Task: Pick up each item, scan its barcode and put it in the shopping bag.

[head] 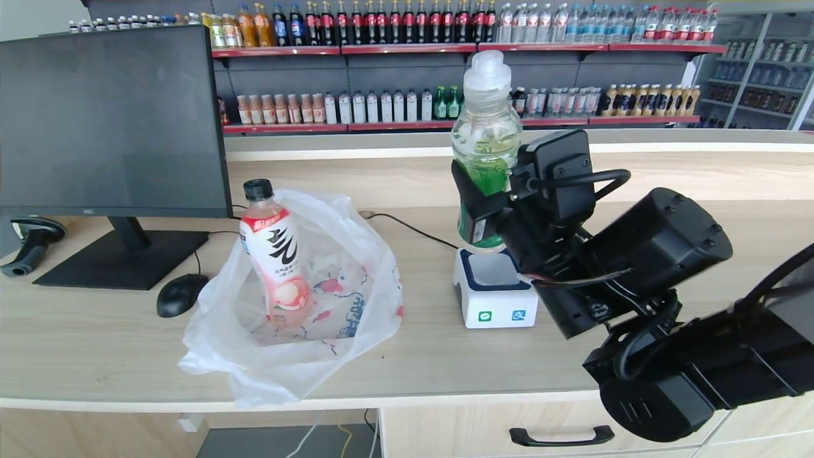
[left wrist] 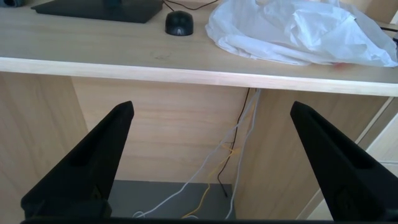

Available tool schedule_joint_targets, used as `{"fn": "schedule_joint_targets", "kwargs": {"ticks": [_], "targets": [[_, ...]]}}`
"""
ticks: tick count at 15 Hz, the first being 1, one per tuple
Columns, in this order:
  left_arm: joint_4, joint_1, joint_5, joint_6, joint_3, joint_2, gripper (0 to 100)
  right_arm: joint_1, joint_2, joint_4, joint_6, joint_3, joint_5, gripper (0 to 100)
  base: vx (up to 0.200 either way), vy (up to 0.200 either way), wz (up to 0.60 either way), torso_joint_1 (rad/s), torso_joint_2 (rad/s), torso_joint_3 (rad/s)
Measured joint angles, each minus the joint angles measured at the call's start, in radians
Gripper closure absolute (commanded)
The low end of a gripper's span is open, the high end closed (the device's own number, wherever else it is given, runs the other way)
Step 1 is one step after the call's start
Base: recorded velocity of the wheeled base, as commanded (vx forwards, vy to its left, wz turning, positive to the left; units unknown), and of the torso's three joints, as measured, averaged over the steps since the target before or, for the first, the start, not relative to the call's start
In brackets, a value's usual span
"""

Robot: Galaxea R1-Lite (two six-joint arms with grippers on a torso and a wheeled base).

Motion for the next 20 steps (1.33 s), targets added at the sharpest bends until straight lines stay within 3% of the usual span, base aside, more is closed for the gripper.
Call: {"fn": "schedule_joint_targets", "kwargs": {"ticks": [3, 20], "targets": [[0.0, 0.0, 0.0, -0.001, 0.0, 0.0, 0, 0.034, -0.002, 0.002, -0.038, 0.06, 0.014, 100, 0.0, 0.0, 0.0, 0.0, 0.0, 0.0], [0.0, 0.0, 0.0, 0.004, 0.0, 0.0, 0, 0.015, -0.19, 0.0, -0.059, 0.21, 0.013, 100, 0.0, 0.0, 0.0, 0.0, 0.0, 0.0]]}}
